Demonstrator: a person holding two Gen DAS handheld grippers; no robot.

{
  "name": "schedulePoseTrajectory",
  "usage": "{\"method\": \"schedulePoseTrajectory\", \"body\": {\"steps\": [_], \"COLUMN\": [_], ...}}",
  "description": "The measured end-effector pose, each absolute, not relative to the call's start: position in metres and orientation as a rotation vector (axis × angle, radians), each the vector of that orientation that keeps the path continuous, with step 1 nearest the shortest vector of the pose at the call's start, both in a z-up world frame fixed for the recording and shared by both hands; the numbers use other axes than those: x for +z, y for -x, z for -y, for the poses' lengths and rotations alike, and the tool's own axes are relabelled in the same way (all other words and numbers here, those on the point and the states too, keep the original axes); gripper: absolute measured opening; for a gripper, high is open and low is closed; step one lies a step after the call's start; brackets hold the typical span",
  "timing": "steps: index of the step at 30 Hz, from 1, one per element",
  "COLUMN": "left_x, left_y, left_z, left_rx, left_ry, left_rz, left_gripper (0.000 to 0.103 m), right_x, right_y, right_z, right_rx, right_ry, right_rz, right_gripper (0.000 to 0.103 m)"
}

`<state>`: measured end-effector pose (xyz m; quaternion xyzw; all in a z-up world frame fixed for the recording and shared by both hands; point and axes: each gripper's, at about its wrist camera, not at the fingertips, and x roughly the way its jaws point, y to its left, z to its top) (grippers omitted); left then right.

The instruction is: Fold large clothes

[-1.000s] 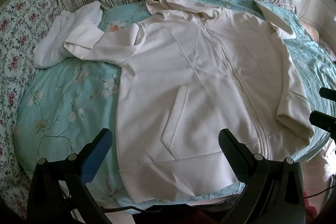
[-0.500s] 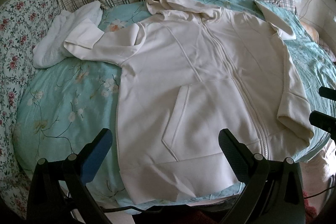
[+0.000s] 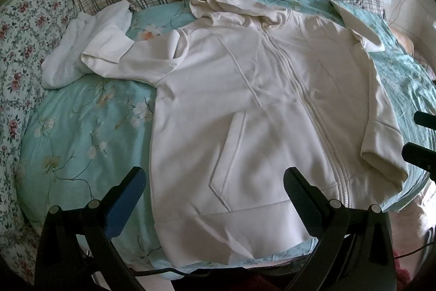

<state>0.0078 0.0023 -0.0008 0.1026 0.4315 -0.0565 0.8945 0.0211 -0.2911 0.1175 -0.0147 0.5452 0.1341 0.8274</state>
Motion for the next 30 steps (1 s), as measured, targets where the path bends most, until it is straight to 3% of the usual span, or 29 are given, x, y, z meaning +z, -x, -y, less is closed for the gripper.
{"method": "schedulePoseTrajectory", "body": {"steps": [30], "left_x": [-0.033], "left_y": [-0.075], "left_z": [0.003], "left_rx": [-0.161], "left_ry": [-0.112], "left_rz": [-1.036], "left_gripper": [0.101], "right_x": [0.115], "right_y": [-0.088], "right_z": [0.350], "right_rx": [0.161], "right_ry": [-0.058], "right_rz": [-1.017], "right_gripper": [0.103]}}
